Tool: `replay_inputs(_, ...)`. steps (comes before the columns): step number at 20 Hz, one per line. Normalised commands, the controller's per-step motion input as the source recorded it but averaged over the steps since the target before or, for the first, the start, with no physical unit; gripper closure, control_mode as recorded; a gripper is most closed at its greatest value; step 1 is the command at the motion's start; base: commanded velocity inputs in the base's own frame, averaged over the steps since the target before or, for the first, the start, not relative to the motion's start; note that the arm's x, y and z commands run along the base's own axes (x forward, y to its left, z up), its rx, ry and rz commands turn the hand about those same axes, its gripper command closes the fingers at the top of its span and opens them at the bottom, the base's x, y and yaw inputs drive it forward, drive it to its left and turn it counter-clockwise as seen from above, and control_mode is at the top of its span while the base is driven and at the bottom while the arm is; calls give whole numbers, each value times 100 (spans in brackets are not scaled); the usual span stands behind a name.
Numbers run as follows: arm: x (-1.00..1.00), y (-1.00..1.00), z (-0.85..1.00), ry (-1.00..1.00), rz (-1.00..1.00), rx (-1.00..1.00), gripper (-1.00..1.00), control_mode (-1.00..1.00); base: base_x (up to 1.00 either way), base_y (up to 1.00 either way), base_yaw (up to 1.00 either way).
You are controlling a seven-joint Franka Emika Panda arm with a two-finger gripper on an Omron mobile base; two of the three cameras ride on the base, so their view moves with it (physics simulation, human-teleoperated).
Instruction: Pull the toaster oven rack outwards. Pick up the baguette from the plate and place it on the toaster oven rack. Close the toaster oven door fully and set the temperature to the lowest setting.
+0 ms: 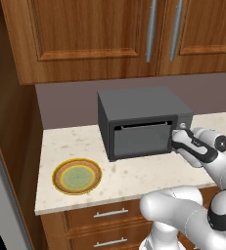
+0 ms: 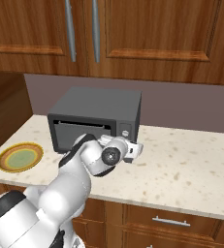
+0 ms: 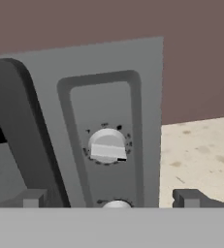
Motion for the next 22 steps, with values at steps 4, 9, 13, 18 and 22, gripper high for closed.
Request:
replay_inputs(4,0,-6,5,0,0,14,-100,-100,0,0,0)
replay_inputs(9,0,-17,12,0,0,20,-100,-100,0,0,0)
replay_inputs(13,0,-9,7,0,0,24,-100,-100,0,0,0)
replay_inputs(18,0,0,0,0,-1,21,-100,-100,0,0,0)
replay_inputs(22,0,0,0,0,-2,22,-100,-100,0,0,0)
